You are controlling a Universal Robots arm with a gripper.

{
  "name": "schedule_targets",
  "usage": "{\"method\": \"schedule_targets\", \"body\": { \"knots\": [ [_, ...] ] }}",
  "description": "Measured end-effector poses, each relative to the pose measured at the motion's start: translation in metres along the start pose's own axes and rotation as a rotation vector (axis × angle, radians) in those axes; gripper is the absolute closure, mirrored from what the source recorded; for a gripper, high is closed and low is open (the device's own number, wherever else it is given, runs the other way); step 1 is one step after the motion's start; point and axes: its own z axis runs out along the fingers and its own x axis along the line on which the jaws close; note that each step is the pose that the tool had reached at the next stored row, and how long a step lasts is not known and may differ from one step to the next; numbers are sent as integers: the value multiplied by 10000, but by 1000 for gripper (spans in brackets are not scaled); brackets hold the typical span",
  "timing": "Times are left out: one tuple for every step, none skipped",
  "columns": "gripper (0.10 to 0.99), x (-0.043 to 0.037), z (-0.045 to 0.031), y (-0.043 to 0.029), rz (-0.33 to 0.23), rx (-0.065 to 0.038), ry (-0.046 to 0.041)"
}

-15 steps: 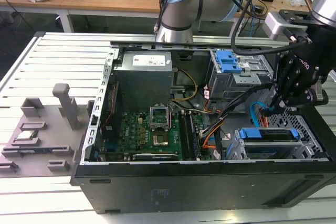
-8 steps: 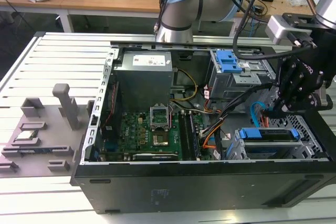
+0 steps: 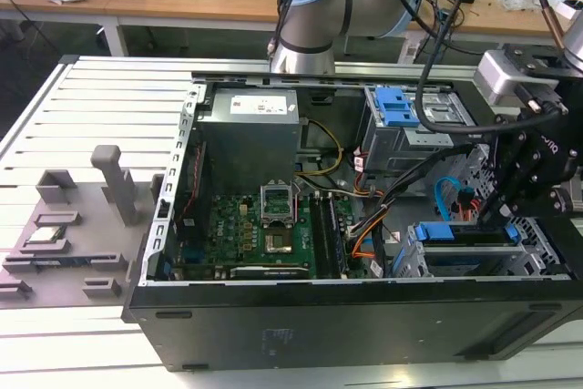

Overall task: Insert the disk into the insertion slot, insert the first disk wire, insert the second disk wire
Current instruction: 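Insert the first disk wire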

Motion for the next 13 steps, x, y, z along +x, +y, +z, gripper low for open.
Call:
{"method": "schedule_targets", "body": {
  "knots": [
    [918, 0, 7, -3, 1, 0, 3],
    [918, -1, 11, -5, 1, 0, 4],
    [918, -1, 15, -7, 0, 0, 5],
    [918, -1, 19, -7, 1, 0, 8],
    [918, 0, 21, -9, 0, 1, 10],
    [918, 1, 24, -10, 0, 1, 12],
    [918, 1, 29, -12, 1, 1, 14],
    [918, 2, 33, -14, 1, 0, 14],
    [918, 1, 34, -16, 1, 0, 13],
    [918, 1, 34, -16, 1, 0, 12],
    [918, 1, 33, -16, 0, 0, 11],
    [918, 1, 31, -16, 0, 0, 10],
    [918, 1, 28, -16, 0, 1, 11]
  ]
}}
